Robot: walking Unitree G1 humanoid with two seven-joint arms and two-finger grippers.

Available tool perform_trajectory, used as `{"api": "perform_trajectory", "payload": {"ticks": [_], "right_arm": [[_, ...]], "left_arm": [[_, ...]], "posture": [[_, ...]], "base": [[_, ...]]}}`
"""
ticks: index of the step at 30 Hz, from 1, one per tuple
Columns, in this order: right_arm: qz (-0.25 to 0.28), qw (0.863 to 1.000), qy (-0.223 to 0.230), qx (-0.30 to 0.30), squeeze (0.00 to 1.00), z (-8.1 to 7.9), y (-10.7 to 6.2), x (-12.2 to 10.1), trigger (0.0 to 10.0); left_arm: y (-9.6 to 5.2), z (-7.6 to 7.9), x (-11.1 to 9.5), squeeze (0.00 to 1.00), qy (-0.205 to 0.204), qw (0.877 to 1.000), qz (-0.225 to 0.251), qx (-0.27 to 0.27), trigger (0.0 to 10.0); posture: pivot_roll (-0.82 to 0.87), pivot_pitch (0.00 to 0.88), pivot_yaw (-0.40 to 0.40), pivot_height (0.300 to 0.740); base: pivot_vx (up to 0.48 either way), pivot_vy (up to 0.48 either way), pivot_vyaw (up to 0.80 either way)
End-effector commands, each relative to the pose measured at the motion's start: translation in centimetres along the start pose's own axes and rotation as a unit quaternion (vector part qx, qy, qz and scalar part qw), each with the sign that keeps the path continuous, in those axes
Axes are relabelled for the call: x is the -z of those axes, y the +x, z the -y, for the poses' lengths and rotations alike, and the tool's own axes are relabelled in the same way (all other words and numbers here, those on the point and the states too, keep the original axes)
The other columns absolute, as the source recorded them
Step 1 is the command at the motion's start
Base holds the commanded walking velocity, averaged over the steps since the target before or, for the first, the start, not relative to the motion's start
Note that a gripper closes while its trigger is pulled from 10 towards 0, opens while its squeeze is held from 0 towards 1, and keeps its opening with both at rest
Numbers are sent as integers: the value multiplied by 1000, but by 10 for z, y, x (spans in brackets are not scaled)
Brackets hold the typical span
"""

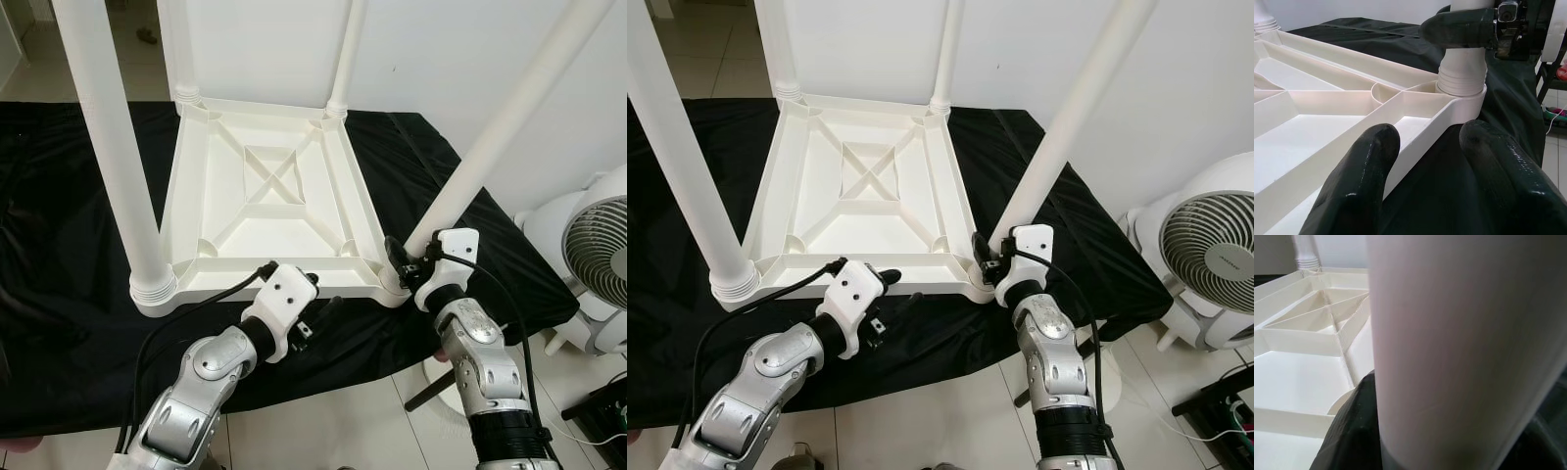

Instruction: Building children table

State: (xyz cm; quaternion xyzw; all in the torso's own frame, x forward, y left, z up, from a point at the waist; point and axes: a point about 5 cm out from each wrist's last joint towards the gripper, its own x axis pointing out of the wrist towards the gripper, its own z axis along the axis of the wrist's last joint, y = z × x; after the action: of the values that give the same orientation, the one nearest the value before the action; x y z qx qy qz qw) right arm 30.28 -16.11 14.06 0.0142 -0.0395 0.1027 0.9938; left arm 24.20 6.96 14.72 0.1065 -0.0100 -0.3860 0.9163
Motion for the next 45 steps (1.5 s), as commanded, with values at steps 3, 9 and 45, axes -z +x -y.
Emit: {"api": "perform_trajectory", "payload": {"ticks": [3, 9, 45], "right_arm": [[-36, 992, 10, 122, 0, -17, -9, 14, 2745], [-17, 993, 11, 114, 0, -14, -6, 8, 10000], [-31, 958, -83, -273, 0, 24, 3, -3, 10000]], "left_arm": [[1, -6, -1, 0, 9, 999, 2, -39, 10000], [1, -8, -3, 0, 13, 999, 6, -41, 10000], [5, -5, -6, 0, 15, 999, 13, -42, 10000]], "posture": [[104, 17, -106, 740], [103, 16, -105, 740], [111, 46, -96, 740]], "base": [[0, 0, 0], [0, 0, 0], [0, 0, 0]]}}
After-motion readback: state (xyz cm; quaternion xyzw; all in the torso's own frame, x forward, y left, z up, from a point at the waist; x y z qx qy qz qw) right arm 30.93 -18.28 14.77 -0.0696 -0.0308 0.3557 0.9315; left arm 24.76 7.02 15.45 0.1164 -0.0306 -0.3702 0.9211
